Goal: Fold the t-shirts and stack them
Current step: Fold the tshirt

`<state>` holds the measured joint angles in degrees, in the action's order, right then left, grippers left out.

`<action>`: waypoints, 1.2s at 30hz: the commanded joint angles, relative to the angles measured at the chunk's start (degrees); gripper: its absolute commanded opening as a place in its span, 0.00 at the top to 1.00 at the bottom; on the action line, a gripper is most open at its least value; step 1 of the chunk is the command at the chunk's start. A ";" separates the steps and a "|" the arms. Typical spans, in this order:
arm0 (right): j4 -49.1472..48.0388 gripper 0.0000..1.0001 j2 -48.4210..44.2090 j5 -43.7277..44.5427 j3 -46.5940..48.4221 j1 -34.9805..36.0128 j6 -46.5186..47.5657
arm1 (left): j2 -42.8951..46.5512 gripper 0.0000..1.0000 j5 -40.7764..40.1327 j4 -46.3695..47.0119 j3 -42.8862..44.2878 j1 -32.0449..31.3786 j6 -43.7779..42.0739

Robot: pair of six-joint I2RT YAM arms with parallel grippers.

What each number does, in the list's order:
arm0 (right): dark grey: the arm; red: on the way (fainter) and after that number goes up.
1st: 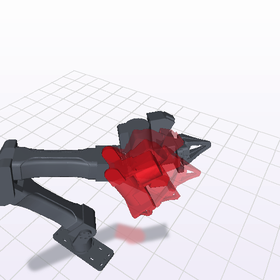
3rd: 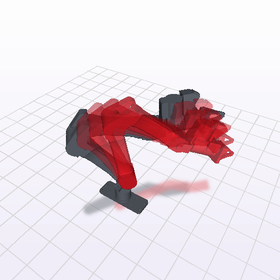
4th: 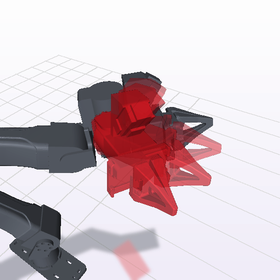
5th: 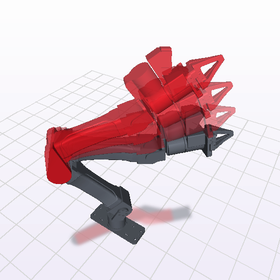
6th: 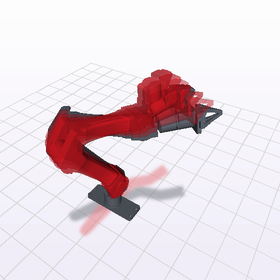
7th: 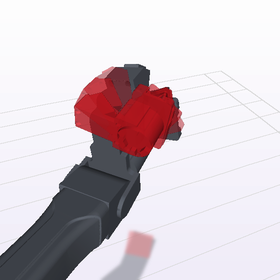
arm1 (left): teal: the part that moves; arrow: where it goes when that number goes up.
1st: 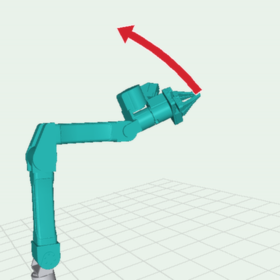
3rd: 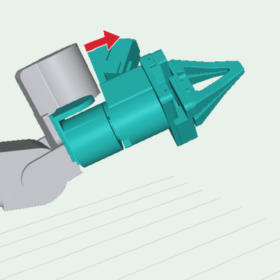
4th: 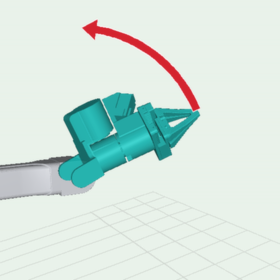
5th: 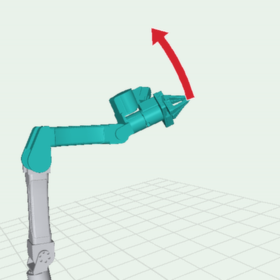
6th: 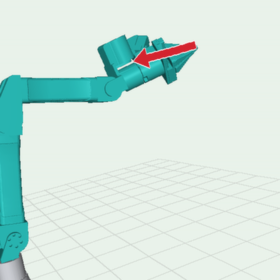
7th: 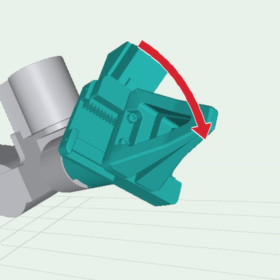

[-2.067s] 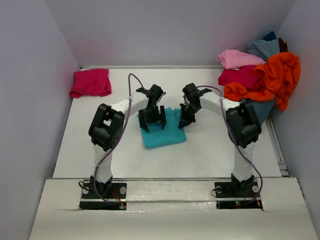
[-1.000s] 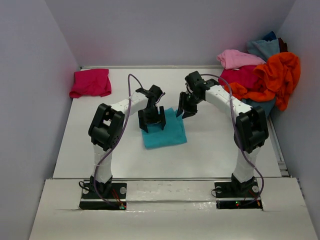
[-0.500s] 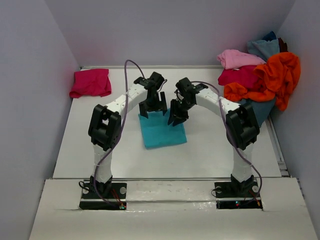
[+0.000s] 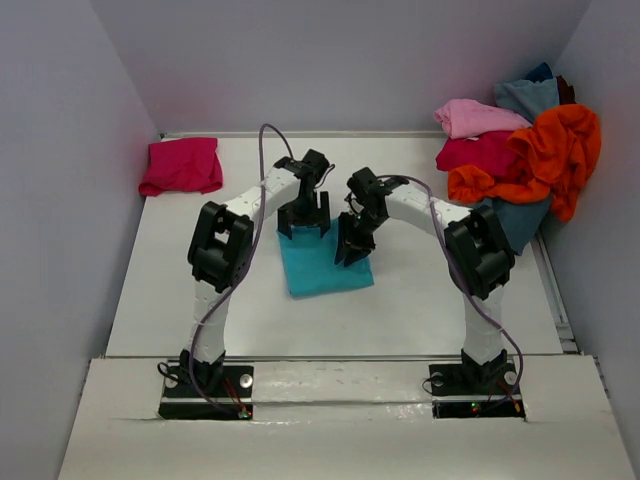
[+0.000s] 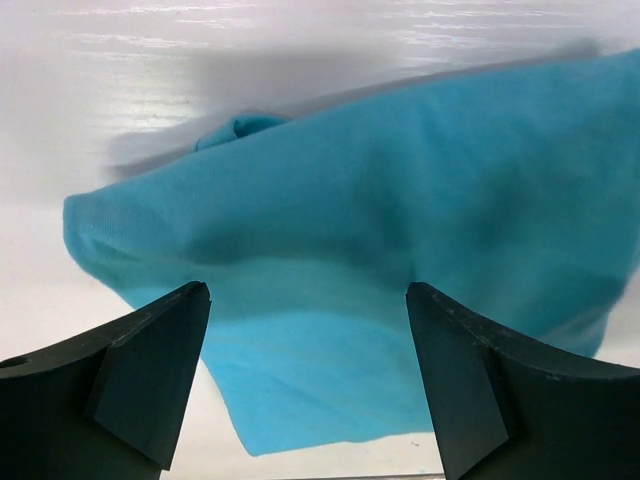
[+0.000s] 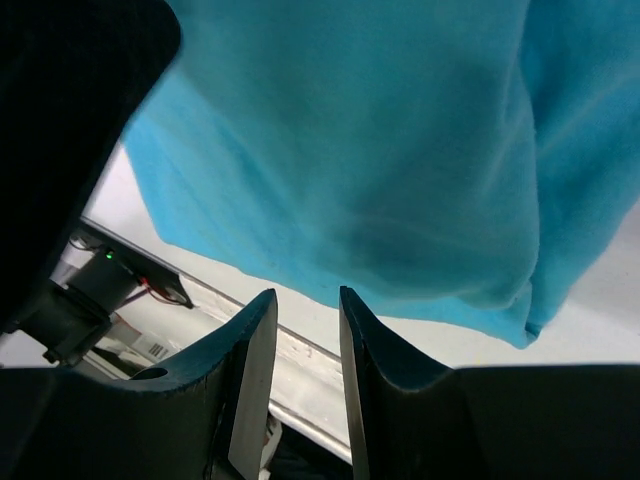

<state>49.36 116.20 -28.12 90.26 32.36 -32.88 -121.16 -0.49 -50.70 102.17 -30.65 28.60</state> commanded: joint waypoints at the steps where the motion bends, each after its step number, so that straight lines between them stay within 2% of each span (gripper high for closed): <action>1: 0.56 0.63 -1.85 -0.89 -3.24 0.86 0.71 | -0.21 0.09 -1.70 -0.37 1.10 1.47 -1.62; 13: -1.38 0.63 -0.72 -2.20 -8.17 1.48 0.89 | -1.36 0.09 -4.08 -0.72 4.44 7.45 -3.28; 27: -1.29 0.63 1.66 1.49 -9.05 1.48 -0.78 | 2.68 0.10 -3.73 -1.33 0.58 7.45 -4.61; 36: -1.20 0.63 2.80 1.75 -7.55 1.48 -1.31 | 7.61 0.15 -0.83 -0.54 -3.12 4.29 -5.66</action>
<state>48.86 117.82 -27.90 81.14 33.41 -33.74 -119.72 -2.59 -50.83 99.18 -24.10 24.51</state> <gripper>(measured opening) 0.369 0.859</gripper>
